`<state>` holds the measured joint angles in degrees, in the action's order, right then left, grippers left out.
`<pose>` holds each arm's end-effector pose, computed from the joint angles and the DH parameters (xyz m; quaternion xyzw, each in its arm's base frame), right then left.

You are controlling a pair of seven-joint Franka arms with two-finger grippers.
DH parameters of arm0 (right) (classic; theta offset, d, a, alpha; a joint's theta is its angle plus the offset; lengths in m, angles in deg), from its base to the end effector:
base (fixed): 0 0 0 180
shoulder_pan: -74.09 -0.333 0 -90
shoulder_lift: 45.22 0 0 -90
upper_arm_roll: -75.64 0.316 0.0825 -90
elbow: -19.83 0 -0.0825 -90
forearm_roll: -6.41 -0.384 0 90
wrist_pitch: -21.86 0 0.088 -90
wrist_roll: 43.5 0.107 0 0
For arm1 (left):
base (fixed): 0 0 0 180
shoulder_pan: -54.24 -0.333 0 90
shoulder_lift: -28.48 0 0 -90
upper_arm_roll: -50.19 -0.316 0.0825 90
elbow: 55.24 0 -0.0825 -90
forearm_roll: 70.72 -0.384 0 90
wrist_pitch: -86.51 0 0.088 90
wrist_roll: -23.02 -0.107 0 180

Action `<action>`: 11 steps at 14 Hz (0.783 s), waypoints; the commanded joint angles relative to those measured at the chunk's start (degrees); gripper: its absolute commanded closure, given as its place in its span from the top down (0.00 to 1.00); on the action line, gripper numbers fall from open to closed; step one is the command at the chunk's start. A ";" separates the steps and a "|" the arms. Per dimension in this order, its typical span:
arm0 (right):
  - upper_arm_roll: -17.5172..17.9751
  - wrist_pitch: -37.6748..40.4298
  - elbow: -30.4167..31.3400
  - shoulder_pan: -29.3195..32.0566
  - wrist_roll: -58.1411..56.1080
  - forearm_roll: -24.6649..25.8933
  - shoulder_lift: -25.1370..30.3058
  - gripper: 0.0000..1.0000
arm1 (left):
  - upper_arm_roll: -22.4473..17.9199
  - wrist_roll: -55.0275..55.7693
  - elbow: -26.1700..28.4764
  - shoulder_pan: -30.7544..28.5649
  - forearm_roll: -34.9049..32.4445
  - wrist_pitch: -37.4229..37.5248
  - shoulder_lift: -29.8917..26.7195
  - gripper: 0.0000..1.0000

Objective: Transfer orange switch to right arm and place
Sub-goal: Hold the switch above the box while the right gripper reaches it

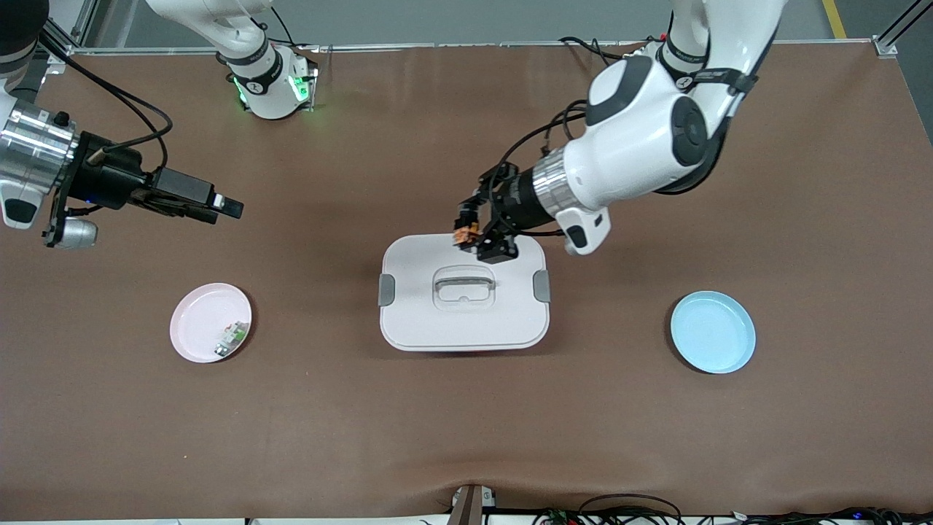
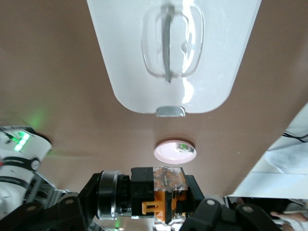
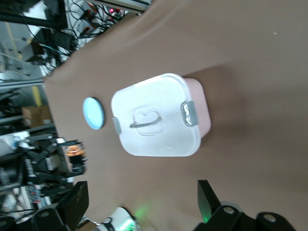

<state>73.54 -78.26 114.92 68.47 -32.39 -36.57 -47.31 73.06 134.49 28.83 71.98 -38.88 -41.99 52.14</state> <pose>0.5768 0.0972 0.6012 -0.9247 0.1165 0.0223 0.3617 0.5604 -0.4361 0.5074 0.6596 0.6583 -0.2610 0.2520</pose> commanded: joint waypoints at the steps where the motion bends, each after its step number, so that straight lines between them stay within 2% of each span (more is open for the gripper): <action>1: -0.09 -4.19 7.20 -1.66 0.14 -2.97 5.77 1.00 | -0.19 2.69 -2.77 4.74 1.03 -7.70 3.66 0.38; 3: -0.09 -8.41 12.21 -3.24 0.14 -5.86 8.32 1.00 | -0.19 2.87 -2.78 8.78 1.03 -13.93 5.86 0.38; 6: -0.18 -8.78 12.76 -6.93 -0.56 -5.88 7.98 1.00 | -0.63 4.10 -2.87 13.36 0.86 -21.34 8.50 0.38; 8: -0.18 -9.39 13.11 -8.61 -1.26 -4.57 7.54 1.00 | -0.63 4.28 -2.87 14.33 0.85 -22.23 8.77 0.38; 11: -0.18 -11.76 14.95 -10.54 -2.23 0.70 7.10 1.00 | -0.63 4.28 -2.87 14.25 0.77 -22.14 8.68 0.38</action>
<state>73.88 -88.19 127.72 59.47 -33.65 -38.11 -41.02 72.87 138.14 27.31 86.03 -38.84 -64.21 60.68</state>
